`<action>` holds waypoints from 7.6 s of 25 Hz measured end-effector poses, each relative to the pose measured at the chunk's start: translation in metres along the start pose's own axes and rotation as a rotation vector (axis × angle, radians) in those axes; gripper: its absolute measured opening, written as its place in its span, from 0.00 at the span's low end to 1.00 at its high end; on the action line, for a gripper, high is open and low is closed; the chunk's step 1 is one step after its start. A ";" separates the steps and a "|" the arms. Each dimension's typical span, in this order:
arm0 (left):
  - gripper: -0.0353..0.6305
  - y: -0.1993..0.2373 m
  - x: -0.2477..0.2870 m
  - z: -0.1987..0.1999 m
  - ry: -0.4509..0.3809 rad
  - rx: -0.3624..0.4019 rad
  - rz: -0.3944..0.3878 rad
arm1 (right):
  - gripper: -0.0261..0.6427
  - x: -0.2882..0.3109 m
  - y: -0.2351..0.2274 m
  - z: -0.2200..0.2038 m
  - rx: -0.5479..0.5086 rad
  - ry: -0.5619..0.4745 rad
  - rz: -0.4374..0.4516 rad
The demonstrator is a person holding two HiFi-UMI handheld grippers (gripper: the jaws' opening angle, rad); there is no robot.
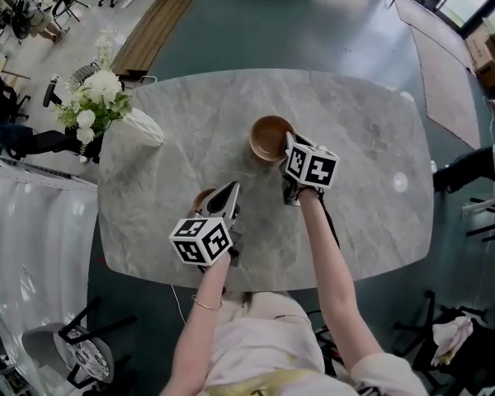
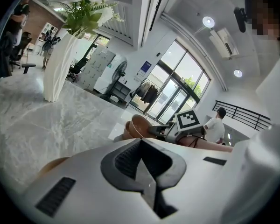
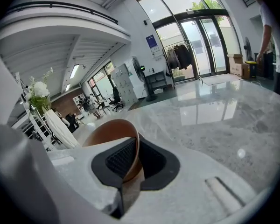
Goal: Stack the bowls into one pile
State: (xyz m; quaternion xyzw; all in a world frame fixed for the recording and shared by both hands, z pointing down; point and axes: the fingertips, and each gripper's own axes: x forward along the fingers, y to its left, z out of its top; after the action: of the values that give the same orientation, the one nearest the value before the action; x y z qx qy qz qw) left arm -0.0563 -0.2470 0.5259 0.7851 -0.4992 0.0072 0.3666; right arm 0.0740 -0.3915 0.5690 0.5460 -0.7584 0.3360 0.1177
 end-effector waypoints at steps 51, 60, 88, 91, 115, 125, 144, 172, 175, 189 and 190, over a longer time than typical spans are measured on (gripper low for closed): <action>0.05 0.032 -0.140 -0.006 -0.168 0.042 0.174 | 0.05 -0.111 0.090 -0.070 -0.218 0.014 0.264; 0.05 0.060 -0.167 -0.028 -0.164 -0.012 0.244 | 0.05 -0.104 0.143 -0.110 -0.175 0.114 0.409; 0.05 0.097 -0.158 -0.066 -0.075 -0.115 0.286 | 0.22 -0.046 0.163 -0.176 -0.173 0.359 0.355; 0.05 0.099 -0.158 -0.065 -0.077 -0.118 0.289 | 0.21 -0.044 0.161 -0.178 -0.181 0.368 0.338; 0.05 0.072 -0.105 -0.010 -0.094 -0.038 0.162 | 0.09 -0.051 0.130 -0.086 -0.015 0.162 0.313; 0.05 0.048 -0.062 0.010 -0.074 0.005 0.085 | 0.09 -0.047 0.095 -0.037 0.069 0.053 0.254; 0.05 0.031 0.000 0.016 -0.020 -0.004 0.041 | 0.09 -0.024 0.010 0.007 0.241 -0.054 0.024; 0.05 0.042 0.018 0.003 0.039 -0.027 0.068 | 0.09 0.002 0.004 -0.001 -0.033 0.022 -0.071; 0.05 0.041 0.018 0.002 0.039 -0.027 0.065 | 0.12 0.001 0.007 0.000 -0.080 0.026 -0.061; 0.05 0.038 0.016 0.007 0.028 -0.005 0.051 | 0.24 -0.009 0.011 0.008 -0.166 -0.014 -0.067; 0.05 0.038 0.014 0.009 0.022 0.004 0.049 | 0.24 -0.010 0.012 0.008 -0.156 -0.018 -0.057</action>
State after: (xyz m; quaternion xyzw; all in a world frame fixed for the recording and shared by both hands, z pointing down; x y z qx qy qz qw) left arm -0.0822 -0.2723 0.5457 0.7733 -0.5141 0.0257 0.3703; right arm 0.0684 -0.3866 0.5528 0.5594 -0.7675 0.2674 0.1627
